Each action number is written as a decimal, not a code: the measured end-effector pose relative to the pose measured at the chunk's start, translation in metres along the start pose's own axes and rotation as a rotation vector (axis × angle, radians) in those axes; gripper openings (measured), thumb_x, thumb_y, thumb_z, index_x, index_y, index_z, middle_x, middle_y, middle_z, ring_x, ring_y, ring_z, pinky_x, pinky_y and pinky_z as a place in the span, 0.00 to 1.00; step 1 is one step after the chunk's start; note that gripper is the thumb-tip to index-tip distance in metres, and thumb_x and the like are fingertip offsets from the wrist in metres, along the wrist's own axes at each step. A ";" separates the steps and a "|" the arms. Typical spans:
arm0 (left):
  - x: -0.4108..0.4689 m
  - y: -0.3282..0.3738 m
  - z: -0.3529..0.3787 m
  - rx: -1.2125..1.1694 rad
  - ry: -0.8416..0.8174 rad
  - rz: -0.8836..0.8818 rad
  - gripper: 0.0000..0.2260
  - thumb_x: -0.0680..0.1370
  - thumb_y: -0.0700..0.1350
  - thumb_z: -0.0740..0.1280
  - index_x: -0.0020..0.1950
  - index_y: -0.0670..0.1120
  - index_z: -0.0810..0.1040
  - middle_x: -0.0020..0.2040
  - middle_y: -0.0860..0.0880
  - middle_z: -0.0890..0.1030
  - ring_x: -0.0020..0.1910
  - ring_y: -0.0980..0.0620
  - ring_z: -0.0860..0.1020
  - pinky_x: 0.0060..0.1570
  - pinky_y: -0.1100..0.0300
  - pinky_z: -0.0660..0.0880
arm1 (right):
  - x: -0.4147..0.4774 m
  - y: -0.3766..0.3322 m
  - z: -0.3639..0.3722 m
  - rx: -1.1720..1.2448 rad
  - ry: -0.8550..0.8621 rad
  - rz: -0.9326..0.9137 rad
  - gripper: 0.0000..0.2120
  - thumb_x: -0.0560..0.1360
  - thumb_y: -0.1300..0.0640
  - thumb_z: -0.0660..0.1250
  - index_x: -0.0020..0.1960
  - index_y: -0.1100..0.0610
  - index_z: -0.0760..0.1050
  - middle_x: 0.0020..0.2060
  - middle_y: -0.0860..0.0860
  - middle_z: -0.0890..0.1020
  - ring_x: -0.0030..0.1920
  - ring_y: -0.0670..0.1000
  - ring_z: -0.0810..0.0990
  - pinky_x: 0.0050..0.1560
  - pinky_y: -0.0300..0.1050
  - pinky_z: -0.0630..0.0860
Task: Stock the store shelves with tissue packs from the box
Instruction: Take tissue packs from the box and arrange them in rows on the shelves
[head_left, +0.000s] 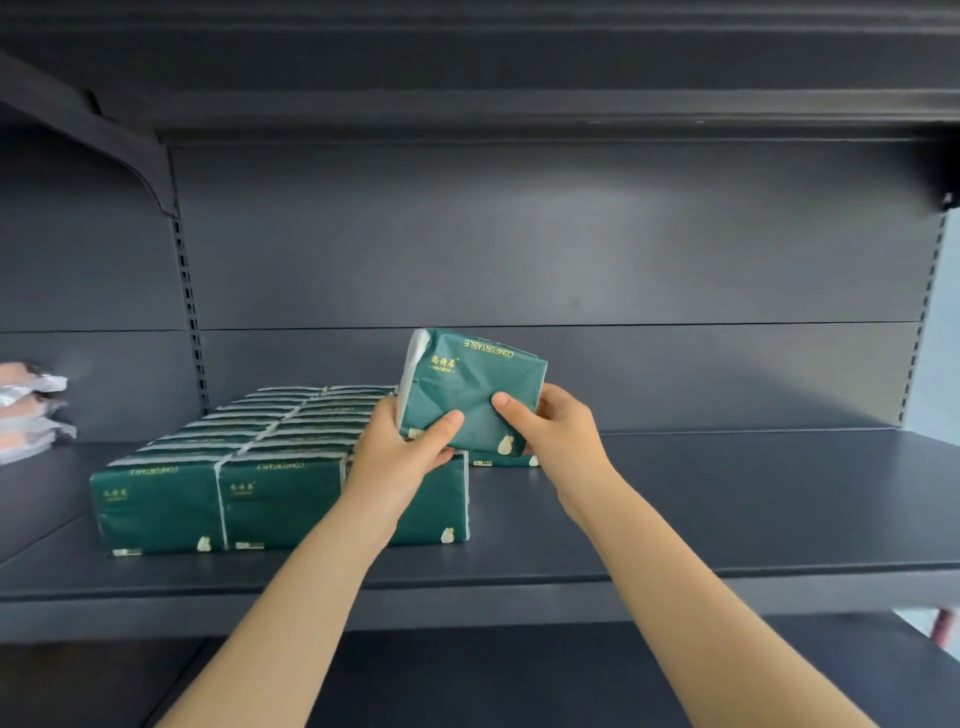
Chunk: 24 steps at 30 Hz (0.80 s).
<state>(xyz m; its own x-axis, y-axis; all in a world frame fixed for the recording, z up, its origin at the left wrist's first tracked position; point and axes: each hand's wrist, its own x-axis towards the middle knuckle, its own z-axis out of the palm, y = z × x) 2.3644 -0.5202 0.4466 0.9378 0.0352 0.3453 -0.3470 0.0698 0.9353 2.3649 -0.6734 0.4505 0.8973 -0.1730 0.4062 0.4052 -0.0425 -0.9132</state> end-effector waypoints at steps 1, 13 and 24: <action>-0.001 -0.001 -0.003 0.122 0.000 0.035 0.13 0.74 0.48 0.72 0.55 0.48 0.75 0.52 0.51 0.81 0.51 0.55 0.80 0.51 0.58 0.79 | 0.000 0.001 -0.003 -0.015 0.008 0.005 0.07 0.73 0.54 0.71 0.50 0.54 0.78 0.48 0.53 0.84 0.46 0.50 0.82 0.43 0.42 0.77; 0.018 -0.030 -0.048 1.598 -0.256 0.522 0.31 0.77 0.64 0.51 0.73 0.46 0.62 0.72 0.49 0.65 0.73 0.51 0.61 0.71 0.57 0.57 | 0.048 0.050 -0.044 -0.392 0.217 0.033 0.13 0.73 0.52 0.71 0.54 0.55 0.76 0.46 0.49 0.81 0.47 0.51 0.80 0.49 0.48 0.78; 0.036 -0.045 -0.058 1.638 -0.267 0.810 0.23 0.68 0.62 0.65 0.51 0.44 0.80 0.48 0.49 0.83 0.46 0.50 0.83 0.45 0.57 0.79 | 0.085 0.104 -0.026 -0.757 0.166 0.149 0.12 0.73 0.51 0.70 0.49 0.56 0.71 0.38 0.51 0.80 0.37 0.50 0.79 0.39 0.44 0.72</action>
<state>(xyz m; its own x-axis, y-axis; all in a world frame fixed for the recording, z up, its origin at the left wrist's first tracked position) 2.4136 -0.4638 0.4122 0.5991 -0.5886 0.5428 -0.4567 -0.8080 -0.3722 2.4789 -0.7186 0.3889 0.8706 -0.3717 0.3223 -0.0002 -0.6553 -0.7553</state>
